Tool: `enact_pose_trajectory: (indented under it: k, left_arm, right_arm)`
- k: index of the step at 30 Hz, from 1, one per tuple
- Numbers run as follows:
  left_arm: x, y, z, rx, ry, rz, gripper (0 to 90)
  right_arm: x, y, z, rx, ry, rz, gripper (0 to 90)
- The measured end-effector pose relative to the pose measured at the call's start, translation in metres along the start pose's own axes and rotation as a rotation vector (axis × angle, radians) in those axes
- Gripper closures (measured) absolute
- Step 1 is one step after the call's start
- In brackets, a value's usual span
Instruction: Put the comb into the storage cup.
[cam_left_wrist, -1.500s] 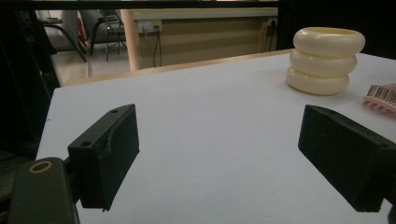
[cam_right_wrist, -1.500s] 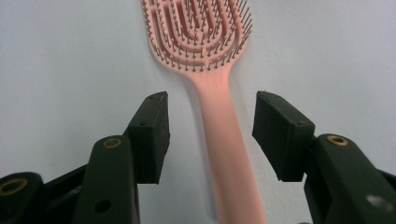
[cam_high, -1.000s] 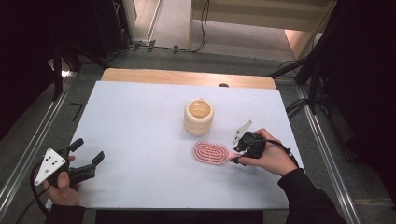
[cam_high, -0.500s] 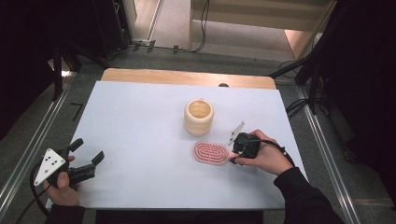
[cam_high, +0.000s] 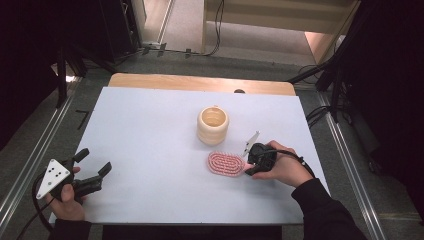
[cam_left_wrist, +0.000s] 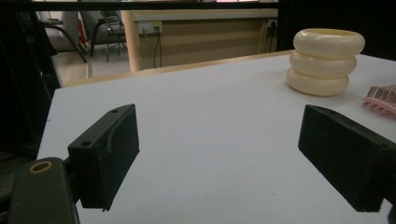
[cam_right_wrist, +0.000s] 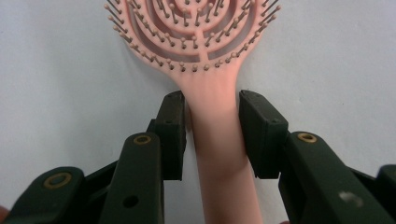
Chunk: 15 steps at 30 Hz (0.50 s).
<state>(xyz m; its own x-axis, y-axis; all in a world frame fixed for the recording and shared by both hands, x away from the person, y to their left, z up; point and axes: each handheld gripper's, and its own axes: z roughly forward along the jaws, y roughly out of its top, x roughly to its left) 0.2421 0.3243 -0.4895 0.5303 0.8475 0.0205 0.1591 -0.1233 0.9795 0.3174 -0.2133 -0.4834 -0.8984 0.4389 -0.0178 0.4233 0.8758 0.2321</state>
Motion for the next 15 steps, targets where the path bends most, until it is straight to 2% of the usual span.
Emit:
enact_pose_trajectory:
  k: [4,7,10,11,15]
  left_arm:
    - [0.0,0.0,0.0,0.001,0.0,0.002,13.3]
    - [-0.001,0.0,0.0,0.001,0.0,0.003,13.2]
    - [0.0,0.0,0.0,0.001,-0.001,0.003,13.3]
    - [0.0,0.0,0.0,0.001,-0.001,0.002,13.2]
    - [0.0,0.0,0.0,0.001,-0.001,0.003,13.3]
  right_arm:
    - [-0.001,0.001,0.001,0.011,0.011,0.014,61.8]
    - [-0.003,0.004,0.001,0.022,0.019,-0.013,63.8]
    - [-0.001,0.008,0.001,0.044,0.006,-0.036,67.0]
    - [0.001,0.009,0.0,0.059,-0.001,-0.018,67.1]
    - [0.002,0.01,0.001,0.062,-0.013,-0.026,67.5]
